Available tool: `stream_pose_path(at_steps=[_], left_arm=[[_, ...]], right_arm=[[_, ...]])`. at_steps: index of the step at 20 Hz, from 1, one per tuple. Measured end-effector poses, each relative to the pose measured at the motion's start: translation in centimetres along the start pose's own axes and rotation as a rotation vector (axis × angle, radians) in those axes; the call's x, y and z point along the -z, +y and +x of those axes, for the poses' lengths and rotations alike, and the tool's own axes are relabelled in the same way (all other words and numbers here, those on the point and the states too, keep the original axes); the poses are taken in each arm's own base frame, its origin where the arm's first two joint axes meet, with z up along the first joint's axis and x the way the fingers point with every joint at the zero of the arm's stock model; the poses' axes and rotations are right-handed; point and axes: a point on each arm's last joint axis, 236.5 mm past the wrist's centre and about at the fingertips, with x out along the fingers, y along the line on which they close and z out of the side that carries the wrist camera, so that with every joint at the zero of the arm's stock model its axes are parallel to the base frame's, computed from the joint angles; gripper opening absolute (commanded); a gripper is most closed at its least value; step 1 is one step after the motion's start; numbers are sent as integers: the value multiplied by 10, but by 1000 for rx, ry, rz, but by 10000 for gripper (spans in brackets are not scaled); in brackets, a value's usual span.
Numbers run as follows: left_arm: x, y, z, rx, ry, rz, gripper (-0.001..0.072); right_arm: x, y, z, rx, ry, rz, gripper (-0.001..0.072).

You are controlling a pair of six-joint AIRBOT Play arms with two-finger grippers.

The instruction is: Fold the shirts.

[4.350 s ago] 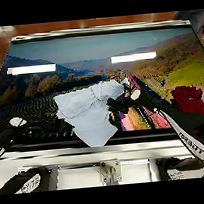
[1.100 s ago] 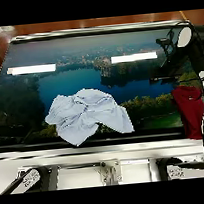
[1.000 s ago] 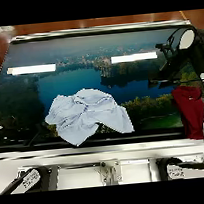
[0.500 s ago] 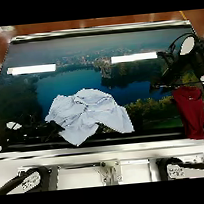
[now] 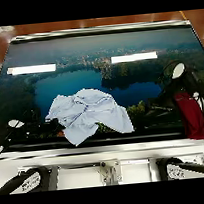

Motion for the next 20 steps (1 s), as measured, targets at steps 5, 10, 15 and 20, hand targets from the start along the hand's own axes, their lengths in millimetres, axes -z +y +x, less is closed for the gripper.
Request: stream_pose_path(at_steps=[5, 10, 15, 20], left_arm=[[-1, -29, -24, 49, -56, 91, 39], [6, -54, -46, 91, -91, 153, 39], [5, -70, -61, 112, -128, 188, 39], [-6, -89, -78, 129, -171, 235, 39]], right_arm=[[3, 16, 69, -162, -39, 113, 597], [-7, 34, 102, -197, -109, 135, 596], [-12, 50, 115, -230, -117, 156, 594], [-19, 46, 124, -215, -134, 170, 110]])
